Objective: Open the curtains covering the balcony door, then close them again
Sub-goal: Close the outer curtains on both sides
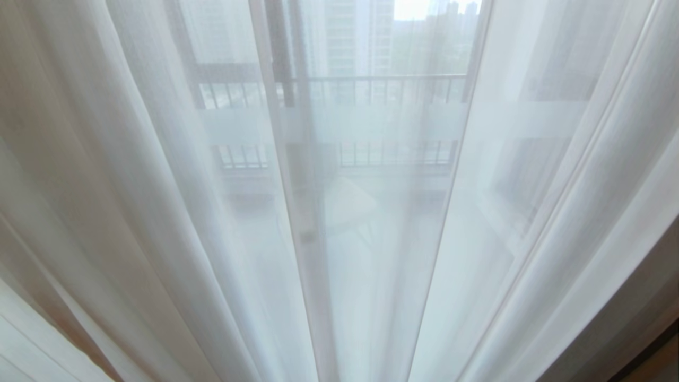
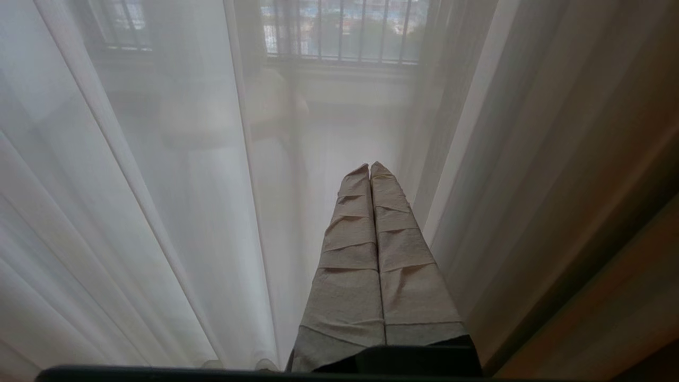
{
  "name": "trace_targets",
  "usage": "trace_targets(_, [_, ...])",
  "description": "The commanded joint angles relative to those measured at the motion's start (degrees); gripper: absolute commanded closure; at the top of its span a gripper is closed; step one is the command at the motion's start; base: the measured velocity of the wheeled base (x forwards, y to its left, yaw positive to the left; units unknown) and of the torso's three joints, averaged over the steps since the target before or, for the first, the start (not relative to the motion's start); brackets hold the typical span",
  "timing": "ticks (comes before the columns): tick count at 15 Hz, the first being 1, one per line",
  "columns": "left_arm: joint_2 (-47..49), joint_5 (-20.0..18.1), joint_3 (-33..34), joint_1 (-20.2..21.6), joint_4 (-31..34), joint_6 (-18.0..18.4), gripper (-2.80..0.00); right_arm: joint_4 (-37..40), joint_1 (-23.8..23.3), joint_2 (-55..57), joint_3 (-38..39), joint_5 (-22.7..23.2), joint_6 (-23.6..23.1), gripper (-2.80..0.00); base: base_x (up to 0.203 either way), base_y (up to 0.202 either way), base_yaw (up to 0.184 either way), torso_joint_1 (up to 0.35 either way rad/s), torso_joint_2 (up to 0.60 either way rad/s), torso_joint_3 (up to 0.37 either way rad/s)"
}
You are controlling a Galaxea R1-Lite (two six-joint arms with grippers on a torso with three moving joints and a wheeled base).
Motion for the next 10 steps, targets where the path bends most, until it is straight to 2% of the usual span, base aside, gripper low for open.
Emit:
trace_targets(1, [-0.2, 0.0, 0.0, 0.0, 0.0, 0.0, 0.0, 0.0, 0.0, 0.1, 0.0, 0.0, 0.0, 0.0, 0.0, 0.0, 0.0, 0.0, 0.0, 0.0])
trace_targets(10, [-0.2, -0.1, 0.0, 0.0, 0.0, 0.1, 0.0, 0.0, 0.0, 0.1, 0.0, 0.0, 0.0, 0.0, 0.0, 0.0, 0.0, 0.0, 0.0, 0.0])
